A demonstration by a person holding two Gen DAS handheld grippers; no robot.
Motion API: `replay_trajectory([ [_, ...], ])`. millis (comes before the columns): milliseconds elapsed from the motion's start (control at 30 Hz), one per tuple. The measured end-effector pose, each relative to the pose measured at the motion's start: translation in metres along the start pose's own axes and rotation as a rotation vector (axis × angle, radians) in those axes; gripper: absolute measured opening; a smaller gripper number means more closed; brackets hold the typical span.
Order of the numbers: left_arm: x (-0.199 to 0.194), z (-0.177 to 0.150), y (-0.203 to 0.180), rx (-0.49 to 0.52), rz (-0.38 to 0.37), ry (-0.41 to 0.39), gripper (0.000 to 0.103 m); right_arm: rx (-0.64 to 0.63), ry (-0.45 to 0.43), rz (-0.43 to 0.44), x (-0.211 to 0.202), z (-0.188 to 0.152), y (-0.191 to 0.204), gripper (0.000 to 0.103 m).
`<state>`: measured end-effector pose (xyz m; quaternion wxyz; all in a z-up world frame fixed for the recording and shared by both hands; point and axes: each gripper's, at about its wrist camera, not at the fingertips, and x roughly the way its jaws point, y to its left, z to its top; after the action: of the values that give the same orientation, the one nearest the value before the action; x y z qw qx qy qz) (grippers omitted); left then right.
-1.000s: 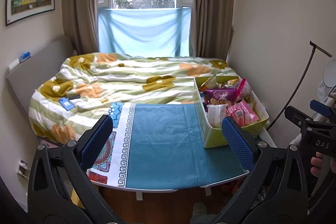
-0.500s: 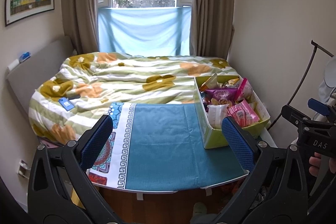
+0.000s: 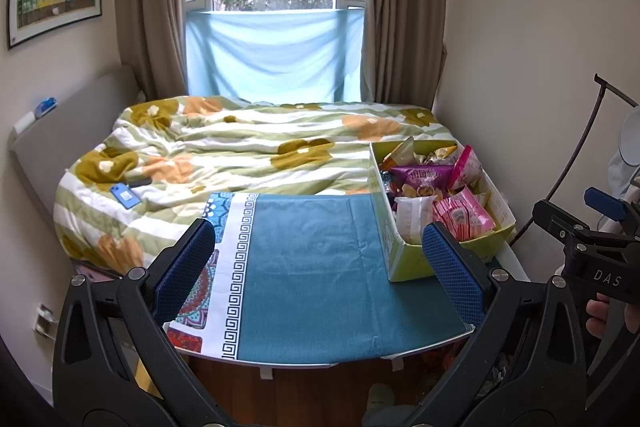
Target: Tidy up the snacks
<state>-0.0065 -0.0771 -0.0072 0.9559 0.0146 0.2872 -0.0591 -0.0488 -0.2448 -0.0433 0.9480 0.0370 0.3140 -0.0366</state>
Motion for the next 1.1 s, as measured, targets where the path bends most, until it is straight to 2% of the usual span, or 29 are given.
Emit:
replay_trajectory([
  [833, 0.008, -0.003, -0.013, 0.007, -0.001, -0.017, 0.102, 0.002, 0.01, 0.0, 0.008, -0.003, -0.001, 0.103],
  [1100, 0.011, -0.001, -0.014, -0.019, 0.013, 0.004, 0.102, -0.001, 0.013, -0.002, 0.008, -0.005, -0.001, 0.103],
])
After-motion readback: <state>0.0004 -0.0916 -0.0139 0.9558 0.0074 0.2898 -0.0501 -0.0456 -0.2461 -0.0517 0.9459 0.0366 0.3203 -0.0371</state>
